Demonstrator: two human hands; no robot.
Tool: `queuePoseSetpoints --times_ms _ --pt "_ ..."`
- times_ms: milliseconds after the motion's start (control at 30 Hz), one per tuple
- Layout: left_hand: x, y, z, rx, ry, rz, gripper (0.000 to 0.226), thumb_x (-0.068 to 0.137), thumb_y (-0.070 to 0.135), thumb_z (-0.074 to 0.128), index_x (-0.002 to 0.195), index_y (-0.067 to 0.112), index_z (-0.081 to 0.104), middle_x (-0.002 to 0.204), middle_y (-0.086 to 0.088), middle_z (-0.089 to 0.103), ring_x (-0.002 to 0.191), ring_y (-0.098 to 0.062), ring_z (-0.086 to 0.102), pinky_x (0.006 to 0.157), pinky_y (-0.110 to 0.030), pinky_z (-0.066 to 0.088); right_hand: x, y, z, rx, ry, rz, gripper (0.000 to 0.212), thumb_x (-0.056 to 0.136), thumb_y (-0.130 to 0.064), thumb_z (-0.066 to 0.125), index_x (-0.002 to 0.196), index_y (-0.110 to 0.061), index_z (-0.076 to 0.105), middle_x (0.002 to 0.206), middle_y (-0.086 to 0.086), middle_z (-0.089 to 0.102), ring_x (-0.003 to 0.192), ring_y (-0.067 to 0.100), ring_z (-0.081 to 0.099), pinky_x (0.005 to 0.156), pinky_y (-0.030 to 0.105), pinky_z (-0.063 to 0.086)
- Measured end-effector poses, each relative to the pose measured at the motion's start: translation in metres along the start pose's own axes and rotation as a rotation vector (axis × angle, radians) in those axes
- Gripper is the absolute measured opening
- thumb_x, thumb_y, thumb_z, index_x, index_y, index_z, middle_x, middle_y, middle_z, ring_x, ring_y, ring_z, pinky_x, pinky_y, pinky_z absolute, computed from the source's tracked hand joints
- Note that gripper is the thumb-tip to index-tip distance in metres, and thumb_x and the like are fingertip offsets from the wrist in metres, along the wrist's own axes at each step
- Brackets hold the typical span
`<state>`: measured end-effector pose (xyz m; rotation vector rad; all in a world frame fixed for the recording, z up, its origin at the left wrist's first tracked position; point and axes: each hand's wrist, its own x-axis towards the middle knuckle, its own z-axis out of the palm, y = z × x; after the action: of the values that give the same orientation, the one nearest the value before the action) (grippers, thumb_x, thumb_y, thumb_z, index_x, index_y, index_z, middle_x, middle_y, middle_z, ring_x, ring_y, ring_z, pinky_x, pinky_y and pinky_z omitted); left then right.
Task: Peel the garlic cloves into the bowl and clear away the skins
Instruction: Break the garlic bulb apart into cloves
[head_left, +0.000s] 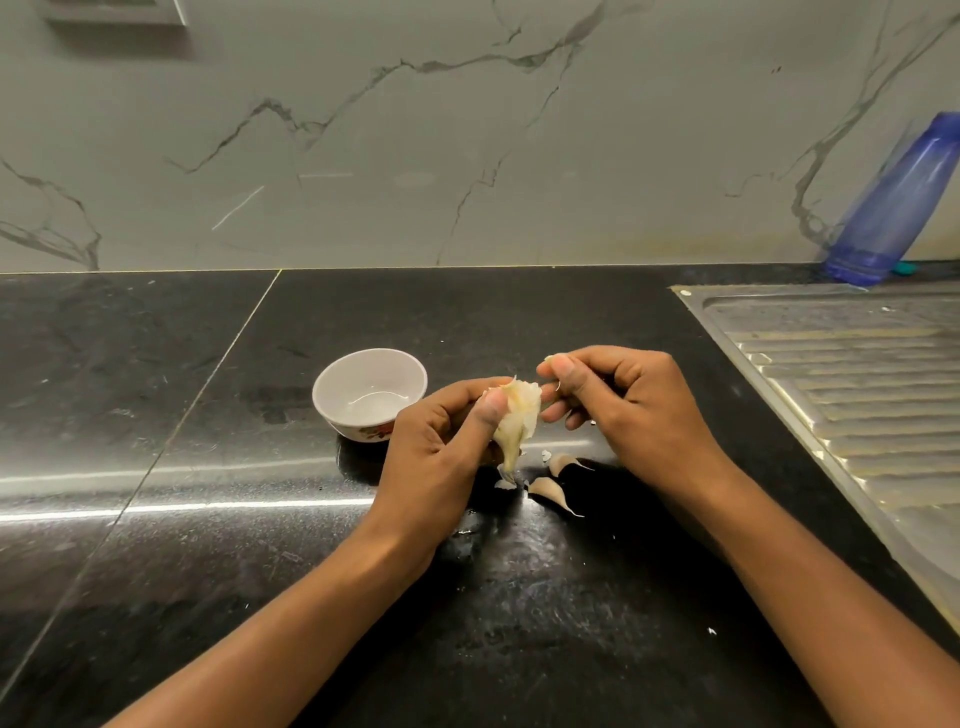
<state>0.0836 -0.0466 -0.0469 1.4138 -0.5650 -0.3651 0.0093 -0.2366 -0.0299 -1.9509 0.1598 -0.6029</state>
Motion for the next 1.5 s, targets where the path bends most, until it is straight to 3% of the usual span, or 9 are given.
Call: queuePoseSetpoints --times_ms 167,433,533,633,767,900,1000,1300,1500 --pt "0.004 -0.002 -0.003 -0.022 0.079 -0.006 0.020 0.106 0.029 0.061 0.116 0.024 0.078 0.107 -0.007 0.078 0.097 -0.041 0.072 0.091 -0.068 0.056 0.000 -0.006 -0.019 -0.052 -0.141 0.067 0.009 0.093 -0.024 0.080 0.098 -0.017 0.083 0.088 0.000 0.082 0.081 0.018 0.078 0.074 0.027 0.060" --pt "0.004 -0.002 -0.002 -0.007 0.096 -0.047 0.021 0.107 0.026 0.061 0.118 0.020 0.077 0.111 0.000 0.079 0.105 -0.030 0.074 0.096 -0.057 0.060 -0.003 -0.009 -0.040 -0.261 -0.407 0.144 0.013 0.083 -0.030 0.091 0.095 -0.030 0.086 0.089 -0.006 0.080 0.071 0.002 0.070 0.068 0.018 0.050" --pt "0.004 -0.002 -0.002 -0.012 0.095 -0.052 0.021 0.107 0.026 0.061 0.118 0.020 0.077 0.110 -0.001 0.079 0.104 -0.031 0.073 0.094 -0.055 0.061 -0.003 -0.007 -0.039 -0.308 -0.458 0.153 0.012 0.084 -0.031 0.090 0.095 -0.032 0.085 0.102 -0.015 0.080 0.084 -0.003 0.072 0.076 0.019 0.049" --pt "0.004 -0.002 -0.002 -0.014 0.096 -0.056 0.021 0.106 0.025 0.061 0.119 0.019 0.076 0.109 0.000 0.079 0.106 -0.032 0.073 0.094 -0.053 0.061 -0.002 -0.006 -0.038 -0.320 -0.493 0.165 0.016 0.085 -0.027 0.089 0.099 -0.034 0.085 0.108 -0.020 0.079 0.100 0.001 0.073 0.086 0.028 0.052" --pt "0.004 -0.002 -0.003 -0.011 0.090 -0.055 0.021 0.106 0.026 0.061 0.119 0.020 0.076 0.109 -0.002 0.079 0.106 -0.038 0.071 0.095 -0.058 0.060 -0.001 -0.004 -0.040 -0.360 -0.508 0.156 0.028 0.088 -0.021 0.085 0.105 -0.043 0.082 0.114 -0.019 0.077 0.091 0.029 0.074 0.084 0.053 0.061" --pt "0.004 -0.003 -0.003 -0.005 0.094 -0.056 0.021 0.106 0.026 0.062 0.121 0.019 0.075 0.111 -0.002 0.079 0.105 -0.035 0.072 0.096 -0.059 0.059 -0.005 -0.007 -0.031 -0.318 -0.545 0.098 0.018 0.091 -0.031 0.084 0.107 -0.040 0.082 0.116 -0.024 0.075 0.116 0.000 0.067 0.104 0.039 0.053" --pt "0.005 -0.004 -0.003 0.000 0.100 -0.054 0.021 0.106 0.026 0.062 0.121 0.019 0.076 0.111 -0.002 0.079 0.105 -0.034 0.074 0.097 -0.060 0.058 -0.007 -0.007 -0.020 -0.387 -0.569 0.027 0.014 0.086 -0.043 0.087 0.099 -0.038 0.082 0.115 -0.025 0.074 0.119 -0.003 0.062 0.104 0.035 0.052" --pt "0.004 -0.003 -0.003 -0.007 0.078 -0.060 0.022 0.105 0.025 0.063 0.122 0.017 0.075 0.111 0.000 0.079 0.106 -0.032 0.072 0.096 -0.053 0.061 -0.003 -0.001 -0.034 -0.419 -0.482 0.020 0.014 0.084 -0.038 0.088 0.097 -0.039 0.082 0.117 -0.028 0.073 0.122 -0.002 0.060 0.105 0.043 0.052" --pt "0.002 -0.002 -0.002 -0.020 0.010 -0.072 0.025 0.104 0.022 0.063 0.125 0.015 0.075 0.114 -0.002 0.079 0.107 -0.020 0.075 0.099 -0.044 0.061 -0.002 -0.002 -0.019 -0.236 -0.233 0.013 0.018 0.096 -0.040 0.076 0.112 -0.032 0.081 0.101 -0.014 0.080 0.096 0.009 0.075 0.089 0.043 0.062"
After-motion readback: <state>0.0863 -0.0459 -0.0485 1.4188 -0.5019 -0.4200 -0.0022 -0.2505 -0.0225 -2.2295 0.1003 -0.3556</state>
